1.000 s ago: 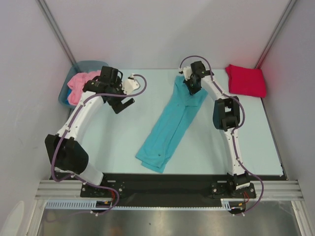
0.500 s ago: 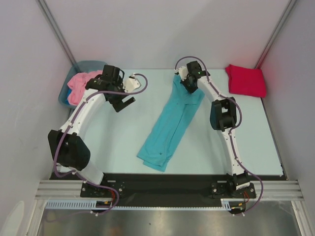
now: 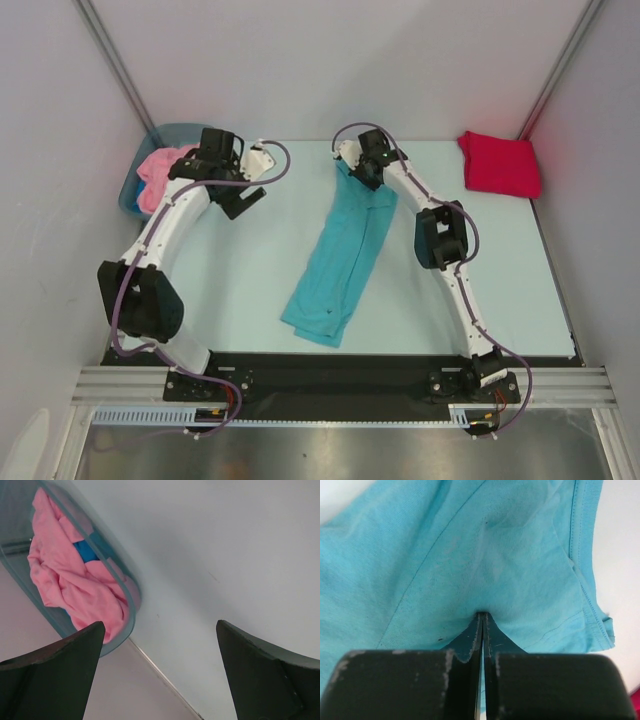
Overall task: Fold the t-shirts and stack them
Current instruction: Fold the tshirt
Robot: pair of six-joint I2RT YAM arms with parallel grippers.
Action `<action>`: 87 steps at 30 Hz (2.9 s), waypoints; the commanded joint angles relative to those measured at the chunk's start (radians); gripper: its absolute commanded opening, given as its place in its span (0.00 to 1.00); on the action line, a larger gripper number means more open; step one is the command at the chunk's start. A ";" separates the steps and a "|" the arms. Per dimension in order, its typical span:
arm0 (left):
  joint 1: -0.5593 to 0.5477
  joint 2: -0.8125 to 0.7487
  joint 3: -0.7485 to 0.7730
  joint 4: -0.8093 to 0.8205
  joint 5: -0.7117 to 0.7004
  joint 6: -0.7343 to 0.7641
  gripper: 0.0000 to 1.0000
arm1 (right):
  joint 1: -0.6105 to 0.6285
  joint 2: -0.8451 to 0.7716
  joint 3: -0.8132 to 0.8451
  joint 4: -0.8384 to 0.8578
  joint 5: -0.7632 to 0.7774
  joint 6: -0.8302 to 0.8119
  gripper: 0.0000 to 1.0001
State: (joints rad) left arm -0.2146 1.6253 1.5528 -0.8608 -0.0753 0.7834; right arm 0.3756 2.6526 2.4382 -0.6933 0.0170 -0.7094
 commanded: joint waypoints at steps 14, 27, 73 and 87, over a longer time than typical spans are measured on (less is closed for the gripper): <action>0.124 0.015 0.027 0.106 -0.017 -0.064 1.00 | 0.143 0.105 0.008 -0.032 -0.140 -0.062 0.00; 0.124 0.024 0.052 0.111 0.000 -0.082 1.00 | 0.077 0.145 0.009 0.285 0.213 -0.096 0.00; 0.089 -0.159 -0.236 0.402 0.037 -0.173 1.00 | 0.417 -0.907 -1.080 -0.180 0.023 0.025 0.80; 0.172 -0.478 -0.473 0.326 -0.095 -0.101 1.00 | 0.640 -0.890 -1.142 0.035 -0.012 0.060 0.77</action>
State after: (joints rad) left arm -0.0589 1.2057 1.0695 -0.5011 -0.1505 0.6628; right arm 0.9573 1.7912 1.2999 -0.7601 0.0135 -0.6548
